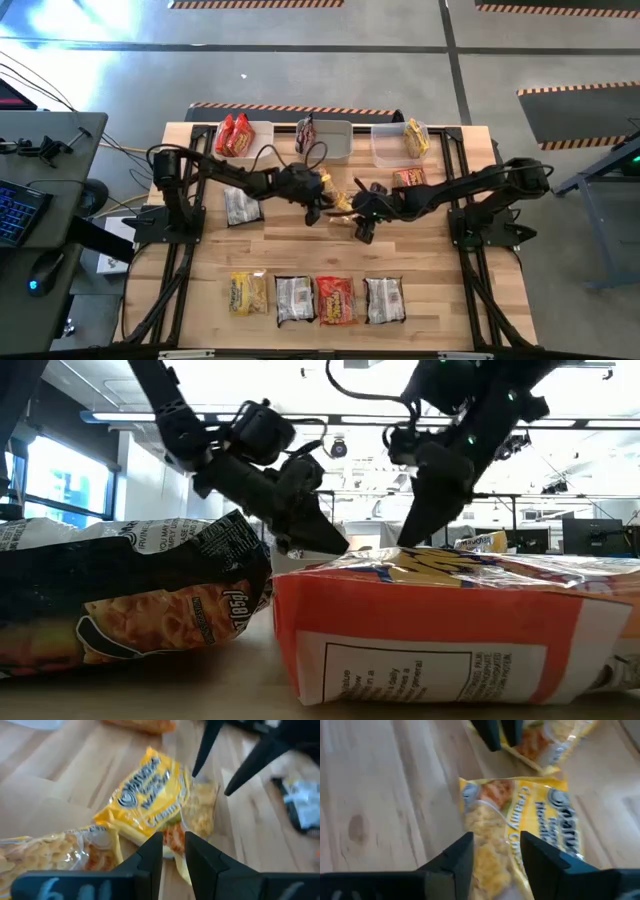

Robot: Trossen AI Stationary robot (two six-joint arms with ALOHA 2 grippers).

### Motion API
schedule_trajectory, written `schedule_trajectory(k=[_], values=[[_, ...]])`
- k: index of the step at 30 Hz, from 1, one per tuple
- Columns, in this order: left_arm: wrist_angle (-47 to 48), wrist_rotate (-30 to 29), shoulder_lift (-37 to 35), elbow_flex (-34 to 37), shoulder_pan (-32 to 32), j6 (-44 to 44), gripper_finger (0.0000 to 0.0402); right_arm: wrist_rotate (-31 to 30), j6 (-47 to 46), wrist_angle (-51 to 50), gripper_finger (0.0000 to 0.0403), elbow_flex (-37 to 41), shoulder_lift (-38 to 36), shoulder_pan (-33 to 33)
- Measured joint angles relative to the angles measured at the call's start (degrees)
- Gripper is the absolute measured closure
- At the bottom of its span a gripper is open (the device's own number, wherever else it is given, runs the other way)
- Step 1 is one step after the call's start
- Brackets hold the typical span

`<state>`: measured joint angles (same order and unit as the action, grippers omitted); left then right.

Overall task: Sort Maruchan noodles
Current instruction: Put the yellow noodle pack into the transparent bin

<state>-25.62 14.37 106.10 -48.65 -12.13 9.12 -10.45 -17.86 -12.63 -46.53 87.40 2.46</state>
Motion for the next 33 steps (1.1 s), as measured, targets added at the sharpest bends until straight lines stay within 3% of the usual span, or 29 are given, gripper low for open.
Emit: schedule_trajectory(k=[5,11,21,33], values=[[3.4,0.5,0.0,-2.9,-0.3,-6.7,0.0330,0.2,1.9,15.6,0.0324,7.6,0.0,-0.1],[3.7,-0.1,0.0,-5.2,-1.0,-6.1,0.0336,0.1,1.0,16.6,0.0398,9.2,0.0,-2.6],[5.4,0.6,0.5,-6.7,-1.7,-9.7,0.0287,5.3,-3.3,16.6,0.0401,9.2,1.8,-3.4],[6.4,1.1,0.5,-6.7,-0.5,-10.8,0.0231,7.5,-6.0,24.0,0.0398,9.0,5.3,1.0]])
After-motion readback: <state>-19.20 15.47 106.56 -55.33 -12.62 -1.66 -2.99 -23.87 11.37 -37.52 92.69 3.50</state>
